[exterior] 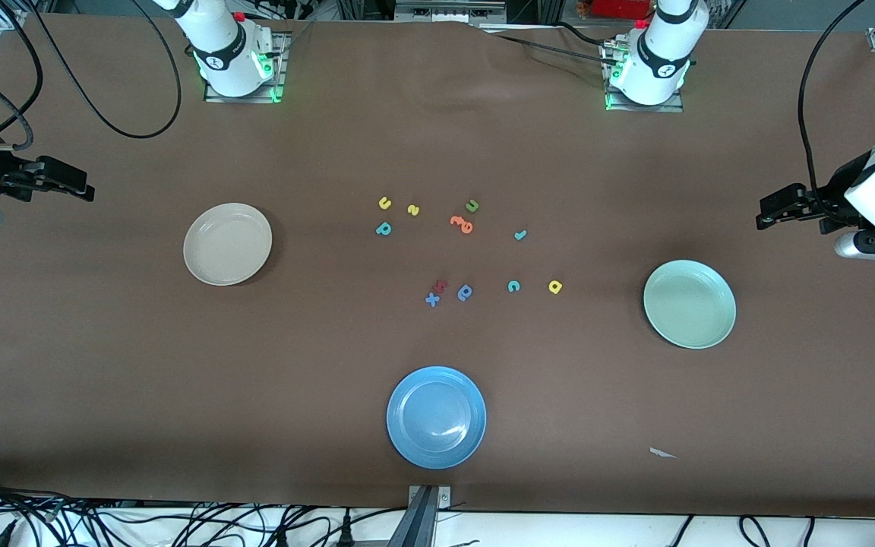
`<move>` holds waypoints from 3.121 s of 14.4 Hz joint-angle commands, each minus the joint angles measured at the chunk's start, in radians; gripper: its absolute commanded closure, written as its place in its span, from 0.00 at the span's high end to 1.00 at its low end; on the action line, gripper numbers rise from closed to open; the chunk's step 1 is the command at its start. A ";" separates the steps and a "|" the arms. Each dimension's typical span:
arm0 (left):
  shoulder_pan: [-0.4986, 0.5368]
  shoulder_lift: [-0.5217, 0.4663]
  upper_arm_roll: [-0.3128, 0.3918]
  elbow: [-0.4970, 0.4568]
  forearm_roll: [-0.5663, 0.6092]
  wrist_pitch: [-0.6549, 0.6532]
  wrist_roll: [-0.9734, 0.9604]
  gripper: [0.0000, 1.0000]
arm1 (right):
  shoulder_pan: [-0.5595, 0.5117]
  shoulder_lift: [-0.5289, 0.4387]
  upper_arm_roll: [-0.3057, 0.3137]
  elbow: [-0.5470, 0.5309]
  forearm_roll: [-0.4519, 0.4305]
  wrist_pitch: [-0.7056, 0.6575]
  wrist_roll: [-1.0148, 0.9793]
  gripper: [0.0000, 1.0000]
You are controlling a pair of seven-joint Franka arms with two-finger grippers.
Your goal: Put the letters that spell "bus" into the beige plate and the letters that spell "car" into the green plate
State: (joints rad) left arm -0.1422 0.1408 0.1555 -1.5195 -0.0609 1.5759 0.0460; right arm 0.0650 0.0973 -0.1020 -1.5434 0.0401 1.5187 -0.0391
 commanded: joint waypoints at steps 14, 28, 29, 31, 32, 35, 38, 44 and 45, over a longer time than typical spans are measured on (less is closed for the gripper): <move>0.003 -0.007 -0.007 0.012 0.030 -0.020 0.009 1.00 | -0.004 -0.022 0.001 -0.023 0.000 -0.005 0.012 1.00; 0.003 -0.007 -0.007 0.012 0.029 -0.022 0.012 1.00 | -0.002 -0.022 -0.001 -0.021 0.000 -0.005 0.012 1.00; 0.003 -0.007 -0.007 0.012 0.029 -0.022 0.012 1.00 | -0.002 -0.022 0.001 -0.021 0.000 -0.005 0.010 1.00; 0.001 -0.007 -0.007 0.012 0.029 -0.022 0.011 1.00 | -0.004 -0.022 -0.001 -0.020 -0.002 -0.005 0.008 1.00; 0.001 -0.007 -0.007 0.012 0.029 -0.022 0.009 1.00 | -0.005 -0.022 -0.001 -0.021 -0.002 -0.005 0.008 1.00; 0.001 -0.001 -0.004 0.012 0.010 -0.019 0.008 1.00 | -0.017 -0.014 -0.001 -0.021 -0.003 -0.005 0.005 1.00; -0.013 0.028 -0.007 0.012 0.009 -0.016 0.002 1.00 | -0.021 -0.007 -0.001 -0.020 -0.003 -0.003 0.007 1.00; -0.045 0.141 -0.028 -0.001 -0.073 0.084 -0.003 1.00 | -0.056 0.061 -0.007 0.020 0.003 0.015 0.056 1.00; -0.053 0.167 -0.036 -0.001 -0.076 0.113 -0.023 1.00 | -0.057 0.061 -0.005 0.020 0.006 0.018 0.109 1.00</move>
State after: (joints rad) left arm -0.1745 0.2606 0.1263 -1.5263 -0.1169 1.6429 0.0427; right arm 0.0084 0.1375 -0.1148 -1.5496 0.0392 1.5346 -0.0062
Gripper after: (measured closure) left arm 0.000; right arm 0.000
